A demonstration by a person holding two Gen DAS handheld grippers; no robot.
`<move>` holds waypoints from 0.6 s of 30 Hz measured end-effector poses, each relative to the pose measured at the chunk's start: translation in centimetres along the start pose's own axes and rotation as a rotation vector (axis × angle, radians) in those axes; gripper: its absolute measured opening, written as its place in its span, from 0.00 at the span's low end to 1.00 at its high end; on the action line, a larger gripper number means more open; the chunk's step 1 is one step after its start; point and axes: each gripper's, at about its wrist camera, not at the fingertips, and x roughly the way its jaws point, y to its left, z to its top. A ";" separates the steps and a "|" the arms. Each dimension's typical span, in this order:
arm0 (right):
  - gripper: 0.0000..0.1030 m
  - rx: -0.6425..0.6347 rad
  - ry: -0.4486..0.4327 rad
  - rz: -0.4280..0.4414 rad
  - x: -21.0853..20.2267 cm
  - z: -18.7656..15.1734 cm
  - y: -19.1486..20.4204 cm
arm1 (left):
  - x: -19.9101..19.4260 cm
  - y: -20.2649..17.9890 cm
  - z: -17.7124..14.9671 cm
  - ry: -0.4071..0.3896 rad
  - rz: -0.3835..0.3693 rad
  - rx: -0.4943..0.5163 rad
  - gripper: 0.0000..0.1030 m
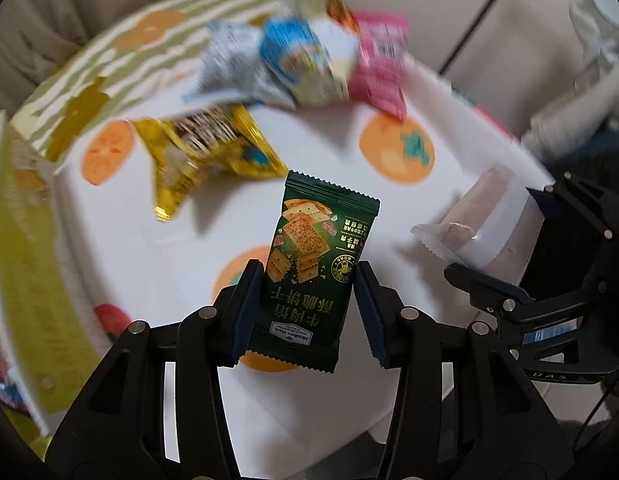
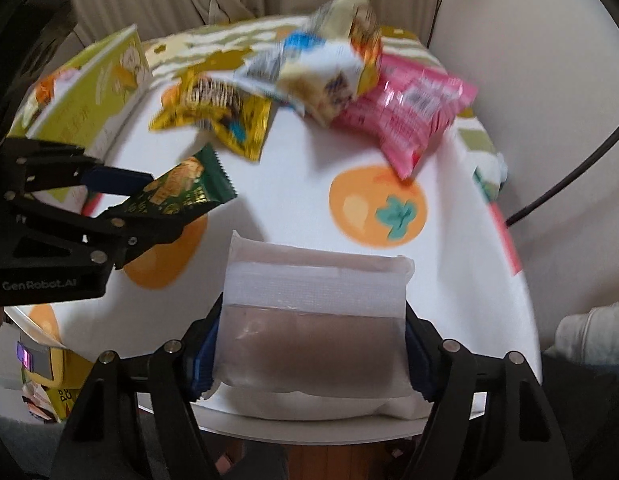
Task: Organize snacks
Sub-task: 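Carry the green cracker pack with left tool while right tool carries the clear box to the box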
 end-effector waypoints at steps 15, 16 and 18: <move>0.69 -0.105 -0.218 0.106 -10.0 8.2 1.3 | -14.0 3.5 1.1 -0.275 0.159 -0.279 0.42; 0.69 -0.121 -0.227 0.118 -10.4 8.7 2.0 | -14.9 4.1 0.7 -0.285 0.172 -0.296 0.42; 0.69 -0.150 -0.244 0.158 -10.9 9.7 3.5 | -16.0 5.4 -0.1 -0.299 0.201 -0.331 0.42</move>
